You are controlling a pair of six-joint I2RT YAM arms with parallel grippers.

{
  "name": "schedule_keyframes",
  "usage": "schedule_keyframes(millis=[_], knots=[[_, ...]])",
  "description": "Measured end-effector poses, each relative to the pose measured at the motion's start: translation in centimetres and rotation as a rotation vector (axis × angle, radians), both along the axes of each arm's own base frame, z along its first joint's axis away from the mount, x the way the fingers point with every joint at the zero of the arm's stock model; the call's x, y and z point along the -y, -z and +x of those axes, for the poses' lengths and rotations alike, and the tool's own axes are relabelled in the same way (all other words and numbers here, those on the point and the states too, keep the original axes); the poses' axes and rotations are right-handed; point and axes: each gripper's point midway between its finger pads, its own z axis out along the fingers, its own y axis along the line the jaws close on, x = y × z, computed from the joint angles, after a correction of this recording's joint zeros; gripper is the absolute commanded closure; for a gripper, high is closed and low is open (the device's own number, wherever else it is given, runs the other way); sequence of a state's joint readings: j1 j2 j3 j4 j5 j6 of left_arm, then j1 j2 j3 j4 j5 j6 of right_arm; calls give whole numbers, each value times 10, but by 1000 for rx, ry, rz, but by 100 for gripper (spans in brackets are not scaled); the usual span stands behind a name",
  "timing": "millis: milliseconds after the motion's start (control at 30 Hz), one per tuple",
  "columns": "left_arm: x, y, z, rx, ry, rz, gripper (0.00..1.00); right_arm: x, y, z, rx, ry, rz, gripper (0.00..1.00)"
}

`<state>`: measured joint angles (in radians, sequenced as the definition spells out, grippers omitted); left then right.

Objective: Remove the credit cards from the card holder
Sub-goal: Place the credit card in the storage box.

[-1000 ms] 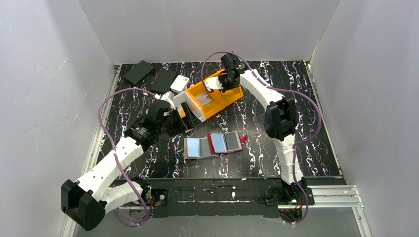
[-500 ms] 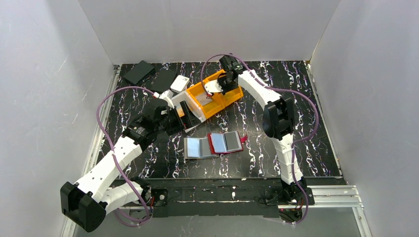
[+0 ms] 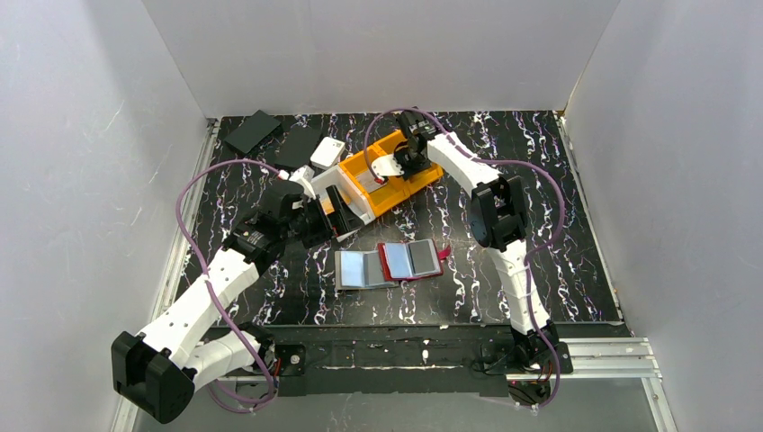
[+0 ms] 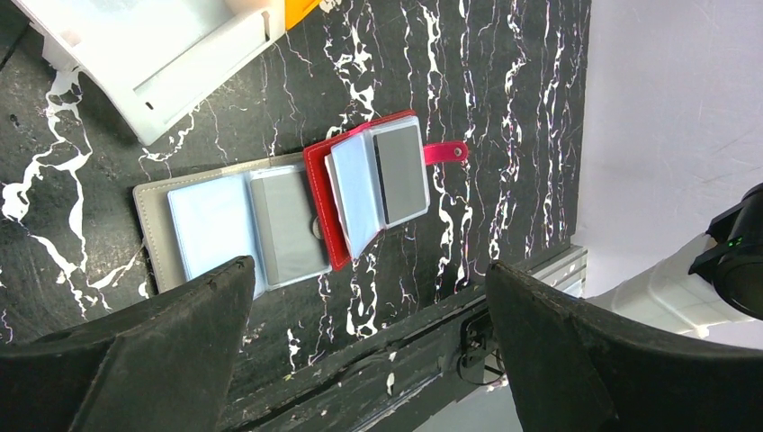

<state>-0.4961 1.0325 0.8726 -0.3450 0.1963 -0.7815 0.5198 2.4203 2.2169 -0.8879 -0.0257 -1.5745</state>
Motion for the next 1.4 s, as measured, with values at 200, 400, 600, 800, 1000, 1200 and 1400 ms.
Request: schedule_keyframes(millis=[200,400,600,800,1000,1200,1400], knots=[[0,1,0,-3,1,-3,1,-1,-1,4,10,1,10,90],[-1,3,-1,-11,3,-3,1,-4,1,9,26,2,19,86],[-1,5,-2,-20,2,-7,1,-5,3,15,42,5,29,76],[0,4,-3,-23,5,-14,1,-5,2,23,64,11,42,72],[0,3,-2,-25,0,-24,1,-7,1,30,88,17,60,66],[1,2,-2,-29,0,-31,1,-12,-5,37,120,34,89,58],[1,2,-3,-31,3,-37,1,-19,-11,47,156,65,141,50]])
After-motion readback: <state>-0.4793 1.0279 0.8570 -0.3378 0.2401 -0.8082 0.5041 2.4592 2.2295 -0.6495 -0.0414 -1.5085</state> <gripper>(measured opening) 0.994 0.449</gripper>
